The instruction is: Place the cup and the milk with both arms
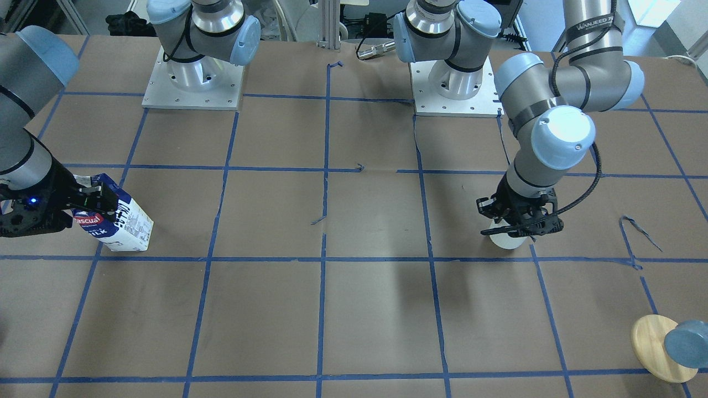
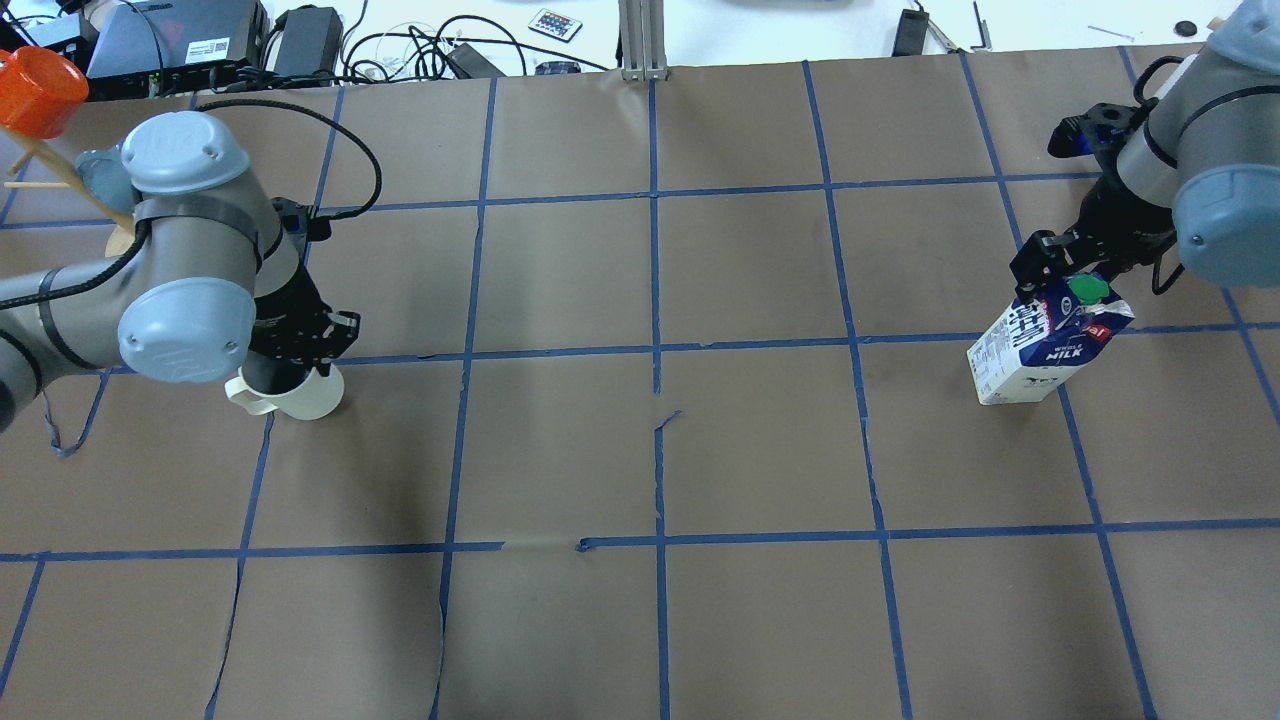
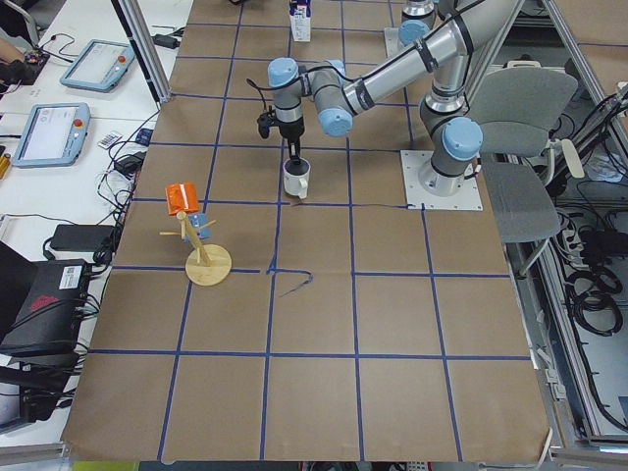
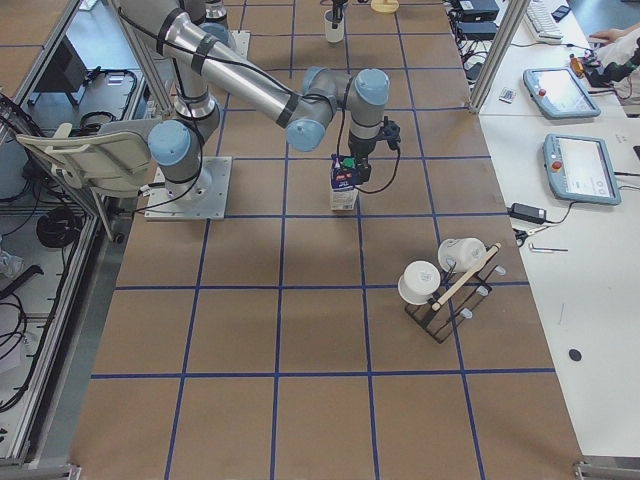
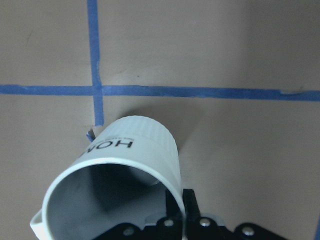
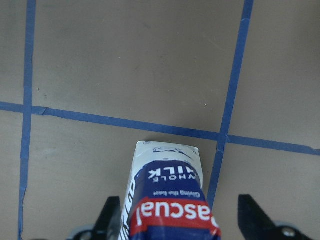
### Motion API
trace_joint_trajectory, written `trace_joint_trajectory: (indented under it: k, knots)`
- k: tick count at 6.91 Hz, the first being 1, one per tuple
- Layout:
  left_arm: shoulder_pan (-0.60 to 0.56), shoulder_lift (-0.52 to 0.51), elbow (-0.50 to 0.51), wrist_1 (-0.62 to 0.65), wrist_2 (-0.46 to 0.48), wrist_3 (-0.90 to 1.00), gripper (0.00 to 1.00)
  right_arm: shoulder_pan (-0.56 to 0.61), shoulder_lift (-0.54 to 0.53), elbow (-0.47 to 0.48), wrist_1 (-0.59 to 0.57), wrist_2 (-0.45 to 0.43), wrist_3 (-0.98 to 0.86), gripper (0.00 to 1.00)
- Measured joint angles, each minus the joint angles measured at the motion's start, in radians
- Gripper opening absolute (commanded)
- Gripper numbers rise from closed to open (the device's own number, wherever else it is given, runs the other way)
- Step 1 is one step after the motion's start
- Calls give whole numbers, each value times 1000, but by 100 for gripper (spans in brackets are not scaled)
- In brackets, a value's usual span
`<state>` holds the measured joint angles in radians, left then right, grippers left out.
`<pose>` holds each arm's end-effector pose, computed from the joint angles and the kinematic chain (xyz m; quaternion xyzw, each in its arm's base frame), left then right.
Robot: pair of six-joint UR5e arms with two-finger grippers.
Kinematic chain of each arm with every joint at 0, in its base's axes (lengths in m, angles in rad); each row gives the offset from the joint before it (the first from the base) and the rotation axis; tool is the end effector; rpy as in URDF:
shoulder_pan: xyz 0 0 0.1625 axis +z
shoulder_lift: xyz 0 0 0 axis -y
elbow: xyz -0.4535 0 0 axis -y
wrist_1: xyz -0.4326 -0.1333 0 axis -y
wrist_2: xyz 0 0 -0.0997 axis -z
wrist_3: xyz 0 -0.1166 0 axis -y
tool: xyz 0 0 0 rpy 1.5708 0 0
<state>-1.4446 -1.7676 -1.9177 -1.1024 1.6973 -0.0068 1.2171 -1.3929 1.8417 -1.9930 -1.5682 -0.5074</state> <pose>-0.0485 -0.5602 0.2606 -0.0639 0.9952 0.0413 0.0608 -0.0709 -0.5778 0.3019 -0.0768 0.9970 0.0115 0.0067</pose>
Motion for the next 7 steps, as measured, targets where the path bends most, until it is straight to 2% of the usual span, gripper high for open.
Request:
trace_joint_trajectory:
  k: [1,3,4,5,7]
  knots:
    - [-115,-23,56,-45,-37,-213,0,0,1,0,9,-3,-3,47]
    - [-386,-54,121,-105,-150,-621,0,-1,-3,-5,19,-6,-23,33]
    - [-503,-60,126,-108,-189,-777,0,-1,-8,-11,28,-6,-27,23]
    - [-586,-66,126,-103,-203,-880,0,-1,-12,-19,45,-5,-29,20]
    - [-640,-97,153,-57,-205,-935,0,3,-15,-72,110,-1,-29,20]
